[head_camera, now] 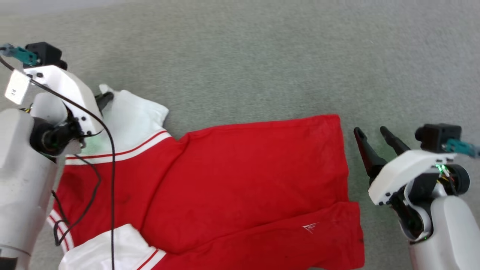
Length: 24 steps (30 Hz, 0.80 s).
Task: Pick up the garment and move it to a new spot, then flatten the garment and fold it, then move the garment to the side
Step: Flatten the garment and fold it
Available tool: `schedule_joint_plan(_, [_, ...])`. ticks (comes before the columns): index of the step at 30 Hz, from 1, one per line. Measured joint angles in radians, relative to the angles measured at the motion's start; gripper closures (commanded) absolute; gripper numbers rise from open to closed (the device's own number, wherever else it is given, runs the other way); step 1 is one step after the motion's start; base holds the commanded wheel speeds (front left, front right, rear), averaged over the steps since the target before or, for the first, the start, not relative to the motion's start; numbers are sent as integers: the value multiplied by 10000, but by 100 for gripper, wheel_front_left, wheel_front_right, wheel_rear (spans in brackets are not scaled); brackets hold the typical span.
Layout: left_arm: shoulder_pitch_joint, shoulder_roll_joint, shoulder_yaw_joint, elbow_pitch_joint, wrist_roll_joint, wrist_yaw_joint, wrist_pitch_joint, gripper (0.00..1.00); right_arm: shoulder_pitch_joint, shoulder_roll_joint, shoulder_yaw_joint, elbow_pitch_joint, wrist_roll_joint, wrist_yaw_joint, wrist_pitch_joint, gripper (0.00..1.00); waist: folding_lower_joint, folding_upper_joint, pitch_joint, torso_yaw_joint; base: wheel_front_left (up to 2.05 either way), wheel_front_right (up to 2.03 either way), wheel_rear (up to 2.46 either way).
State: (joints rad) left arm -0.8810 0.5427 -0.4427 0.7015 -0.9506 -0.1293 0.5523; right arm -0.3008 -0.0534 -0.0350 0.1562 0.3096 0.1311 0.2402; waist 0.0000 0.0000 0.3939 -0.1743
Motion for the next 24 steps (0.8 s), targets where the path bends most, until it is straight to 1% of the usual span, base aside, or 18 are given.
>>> schedule_joint_plan(1, [33,-115,0,12,33,0,-378,100,-148,-46,-12,174,4,0,324,0,0,0,-74,108,0,0,0])
schedule_joint_plan(4, [67,-362,27,-10,167,0,-1455,100,-662,-447,75,646,71,0,1390,0,0,1,-280,482,0,0,0])
schedule_joint_plan(8, [164,-732,88,-84,313,0,-2773,100,-1306,-1011,493,1060,228,0,2748,0,0,0,-505,1013,0,0,0])
schedule_joint_plan(11, [248,-936,73,-196,389,0,-3597,100,-1773,-1415,930,1356,314,0,3779,0,0,0,-610,1382,0,0,0])
schedule_joint_plan(14, [415,-1158,111,-226,422,0,-4374,100,-2163,-1682,1319,1776,384,0,4677,0,0,0,-660,1689,0,0,0])
schedule_joint_plan(17, [582,-1407,35,-282,443,0,-4815,100,-2376,-1900,1611,2359,552,0,5753,0,0,0,-680,1926,0,0,0])
schedule_joint_plan(18, [631,-1492,-13,-291,445,0,-4936,100,-2467,-1965,1668,2518,617,0,6063,42,0,0,-685,1997,0,0,0])
schedule_joint_plan(20, [716,-1567,-82,-345,441,0,-5145,100,-2574,-2044,1733,2731,704,-2,6399,100,0,0,-690,2110,0,0,0])
schedule_joint_plan(23, [799,-1615,-209,-372,414,0,-5384,100,-2647,-2075,1670,2959,869,-2,6475,100,0,0,-701,2226,0,0,0])
schedule_joint_plan(24, [817,-1622,-257,-385,412,0,-5442,100,-2673,-2073,1657,2959,880,0,6324,100,0,0,-720,2247,0,0,0])
